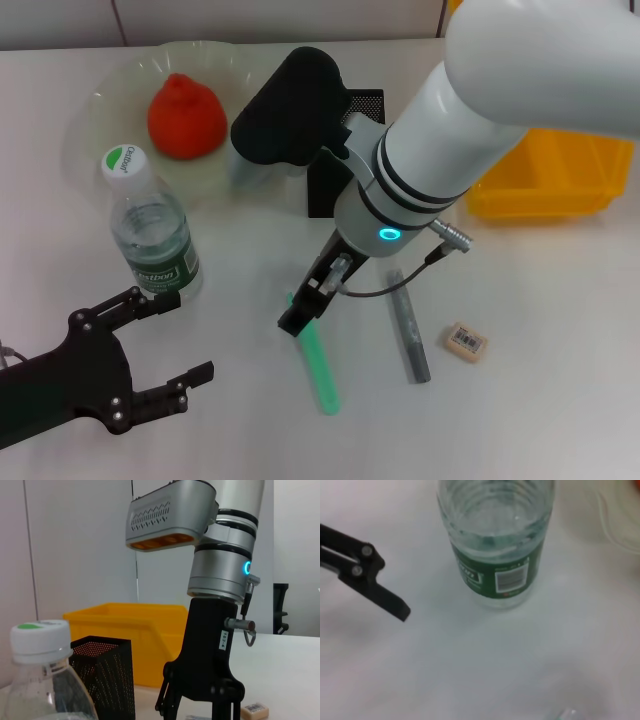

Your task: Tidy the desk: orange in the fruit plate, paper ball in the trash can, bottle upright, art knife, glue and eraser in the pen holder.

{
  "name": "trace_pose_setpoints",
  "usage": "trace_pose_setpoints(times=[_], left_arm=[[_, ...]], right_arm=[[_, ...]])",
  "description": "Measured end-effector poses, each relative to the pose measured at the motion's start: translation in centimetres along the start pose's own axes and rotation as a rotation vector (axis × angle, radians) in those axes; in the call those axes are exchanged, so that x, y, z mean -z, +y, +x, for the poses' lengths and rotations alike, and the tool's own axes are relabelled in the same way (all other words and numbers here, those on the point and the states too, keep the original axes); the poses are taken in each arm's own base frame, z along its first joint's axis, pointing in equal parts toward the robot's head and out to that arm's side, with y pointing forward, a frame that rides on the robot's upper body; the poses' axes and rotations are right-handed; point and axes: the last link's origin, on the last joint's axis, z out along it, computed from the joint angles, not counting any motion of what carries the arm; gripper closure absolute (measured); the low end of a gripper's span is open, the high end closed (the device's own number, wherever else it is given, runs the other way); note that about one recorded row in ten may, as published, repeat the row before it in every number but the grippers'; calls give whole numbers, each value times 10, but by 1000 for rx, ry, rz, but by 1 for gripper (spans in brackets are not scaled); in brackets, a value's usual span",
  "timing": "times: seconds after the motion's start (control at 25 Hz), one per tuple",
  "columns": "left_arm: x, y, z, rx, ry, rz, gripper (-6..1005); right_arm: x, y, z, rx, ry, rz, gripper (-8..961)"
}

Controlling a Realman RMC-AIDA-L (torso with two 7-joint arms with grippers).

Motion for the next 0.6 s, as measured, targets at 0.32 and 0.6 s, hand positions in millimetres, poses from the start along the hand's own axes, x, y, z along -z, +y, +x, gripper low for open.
trace_pose_setpoints(times=[0.32, 0.6], left_arm=[[-2, -3, 2, -9, 4, -1, 187], [-2, -4, 2, -11, 3, -1, 186]], right_arm=[[-7, -1, 0, -2, -14, 2, 120], [-9, -3, 0, -17, -19, -4, 119]])
